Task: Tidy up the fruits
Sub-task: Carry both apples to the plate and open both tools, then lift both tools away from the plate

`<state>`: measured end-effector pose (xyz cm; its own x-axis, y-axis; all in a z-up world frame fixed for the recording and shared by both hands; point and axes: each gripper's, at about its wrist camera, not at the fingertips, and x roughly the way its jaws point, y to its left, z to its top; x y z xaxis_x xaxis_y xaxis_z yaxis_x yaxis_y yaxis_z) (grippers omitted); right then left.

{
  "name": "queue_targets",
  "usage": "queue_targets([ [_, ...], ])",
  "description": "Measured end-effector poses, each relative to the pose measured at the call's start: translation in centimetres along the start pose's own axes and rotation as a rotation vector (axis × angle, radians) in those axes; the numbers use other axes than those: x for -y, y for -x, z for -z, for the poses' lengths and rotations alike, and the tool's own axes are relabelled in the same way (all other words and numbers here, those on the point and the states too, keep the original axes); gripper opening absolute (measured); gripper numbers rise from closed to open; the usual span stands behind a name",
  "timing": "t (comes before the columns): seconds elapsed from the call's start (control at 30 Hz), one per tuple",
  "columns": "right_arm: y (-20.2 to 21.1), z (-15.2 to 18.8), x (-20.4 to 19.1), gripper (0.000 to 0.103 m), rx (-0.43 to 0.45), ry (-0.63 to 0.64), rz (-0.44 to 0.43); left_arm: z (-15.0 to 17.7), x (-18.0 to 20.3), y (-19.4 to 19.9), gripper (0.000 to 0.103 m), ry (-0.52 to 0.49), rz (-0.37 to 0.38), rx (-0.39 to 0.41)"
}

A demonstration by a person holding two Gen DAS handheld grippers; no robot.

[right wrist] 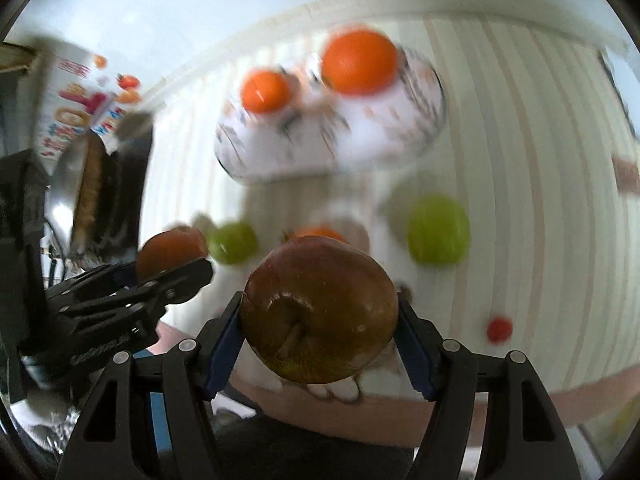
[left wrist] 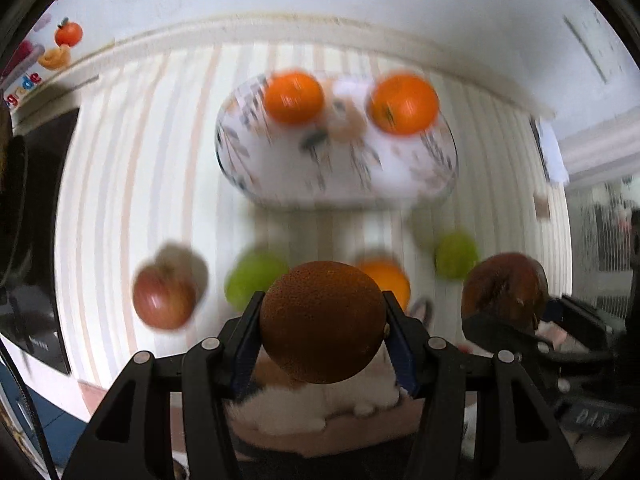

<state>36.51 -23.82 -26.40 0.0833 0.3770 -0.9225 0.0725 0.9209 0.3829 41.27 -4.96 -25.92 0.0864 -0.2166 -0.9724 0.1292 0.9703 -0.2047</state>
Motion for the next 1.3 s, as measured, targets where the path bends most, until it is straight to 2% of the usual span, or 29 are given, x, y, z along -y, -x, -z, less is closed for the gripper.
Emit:
queue_targets([
  [0.1, 0.4, -3.0, -1.0, 0.072, 0.042, 0.02, 0.009, -3.5, -1.3, -0.3, 0.053, 0.028, -0.01, 0.014],
  [0.2, -1.0, -6.2, -1.4, 0.072, 0.058, 0.025, 0.025, -7.3, -2.7, -1.7, 0.053, 0.061, -0.015, -0.007],
  [0.33, -5.3, -10.1, -2.4, 0.072, 0.024, 0.02, 0.024, -10.7, -4.5, -4.6, 0.053, 0.073, -0.021, -0.073],
  [0.43, -8.8, -12.1, -3.0, 0.072, -0.013, 0.013, 0.018, -12.3, -5.0, -6.8, 0.053, 0.057, -0.057, -0.121],
  [0.5, -10.5, -12.8, -3.4, 0.072, -0.032, 0.013, 0.02, -12.7, -5.0, -7.8, 0.053, 0.049, -0.086, -0.147],
  [0.63, -12.8, -13.9, -4.0, 0.072, -0.056, 0.034, 0.036, -12.8, -5.7, -9.3, 0.053, 0.077, -0.063, -0.194],
  [1.0, -15.5, -14.3, -3.9, 0.073, -0.136, 0.025, 0.003, -12.8, -5.8, -10.7, 0.054, 0.098, -0.09, -0.212],
  [1.13, -15.2, -14.3, -4.1, 0.087, -0.15, 0.041, 0.011, -12.9, -5.9, -10.2, 0.065, 0.106, -0.085, -0.2],
  [1.17, -15.0, -14.2, -4.2, 0.088, -0.149, 0.045, 0.015, -12.8, -5.9, -9.9, 0.07, 0.109, -0.081, -0.197],
  [1.3, -13.3, -13.6, -4.2, 0.093, -0.132, 0.051, 0.042, -12.4, -5.5, -8.0, 0.075, 0.099, -0.088, -0.162],
])
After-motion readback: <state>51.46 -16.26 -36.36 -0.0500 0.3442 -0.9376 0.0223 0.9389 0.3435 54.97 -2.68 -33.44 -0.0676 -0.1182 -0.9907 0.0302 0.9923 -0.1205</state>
